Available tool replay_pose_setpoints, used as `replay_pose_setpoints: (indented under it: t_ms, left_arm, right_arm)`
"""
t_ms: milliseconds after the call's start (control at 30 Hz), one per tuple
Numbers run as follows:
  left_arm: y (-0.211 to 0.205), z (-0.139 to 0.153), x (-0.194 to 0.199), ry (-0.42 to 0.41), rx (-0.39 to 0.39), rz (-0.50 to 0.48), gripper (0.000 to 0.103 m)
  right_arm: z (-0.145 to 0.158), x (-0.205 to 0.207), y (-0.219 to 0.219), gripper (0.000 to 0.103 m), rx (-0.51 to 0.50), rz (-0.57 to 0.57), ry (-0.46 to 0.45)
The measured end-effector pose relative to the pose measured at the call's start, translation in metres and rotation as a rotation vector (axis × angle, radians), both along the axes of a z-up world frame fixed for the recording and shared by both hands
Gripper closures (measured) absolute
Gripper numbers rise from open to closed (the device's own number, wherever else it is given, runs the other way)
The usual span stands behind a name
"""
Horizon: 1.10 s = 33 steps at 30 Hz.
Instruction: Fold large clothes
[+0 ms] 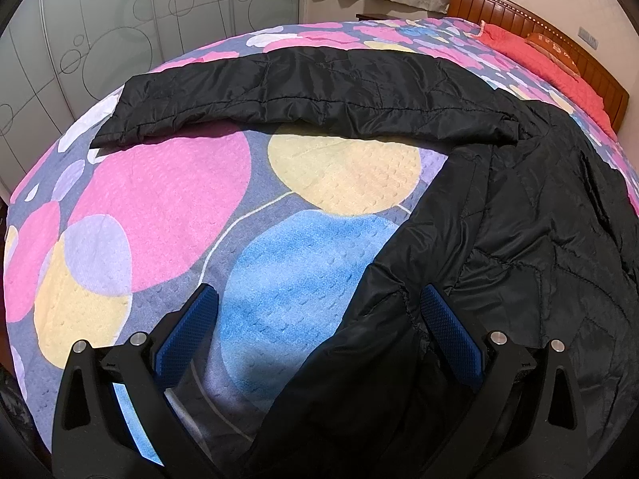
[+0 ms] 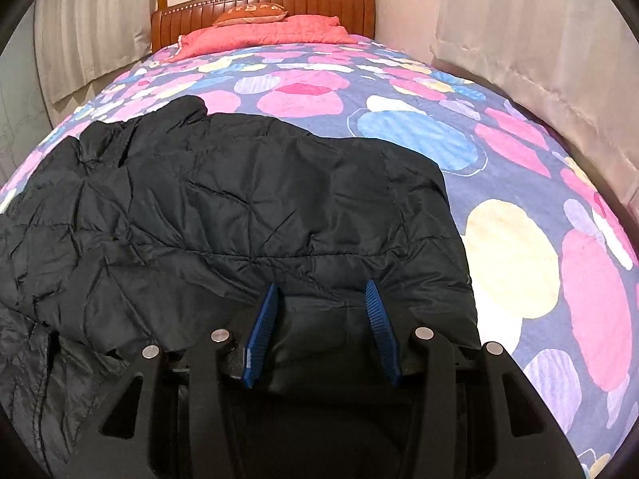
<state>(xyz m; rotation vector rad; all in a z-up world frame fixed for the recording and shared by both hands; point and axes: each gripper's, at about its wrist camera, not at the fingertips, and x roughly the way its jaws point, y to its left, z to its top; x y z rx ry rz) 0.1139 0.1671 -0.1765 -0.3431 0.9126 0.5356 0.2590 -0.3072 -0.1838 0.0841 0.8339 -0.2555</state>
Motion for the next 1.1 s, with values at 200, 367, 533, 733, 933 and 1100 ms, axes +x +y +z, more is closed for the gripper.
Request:
replay_pose_setpoints:
  t_ms: [200,367,533,733,933,1100]
  left_arm:
    - [-0.001,0.0,0.0,0.001,0.001,0.0,0.002]
    - [0.0,0.0,0.0,-0.001,-0.001,0.0,0.002]
    - [0.0,0.0,0.0,-0.001,0.0,0.0,0.002]
    - [0.0,0.0,-0.001,-0.003,-0.003,0.0,0.002]
    - [0.006,0.008,-0.007,-0.045,-0.065,-0.018,0.002]
    - [0.026,0.025,-0.027,-0.134,-0.168,-0.051,0.002]
  right_arm:
    - [0.0,-0.003,0.001,0.052,0.003,0.005,-0.009]
    - [0.007,-0.01,0.003,0.046,0.018,0.014,-0.026]
    - [0.018,-0.026,0.002,0.039,0.068,0.002,-0.049]
    - [0.024,-0.042,-0.001,0.039,0.11,-0.019,-0.077]
    - [0.005,-0.039,-0.003,0.038,0.12,-0.019,-0.058]
    - [0.001,-0.035,0.004,0.028,0.095,0.002,-0.043]
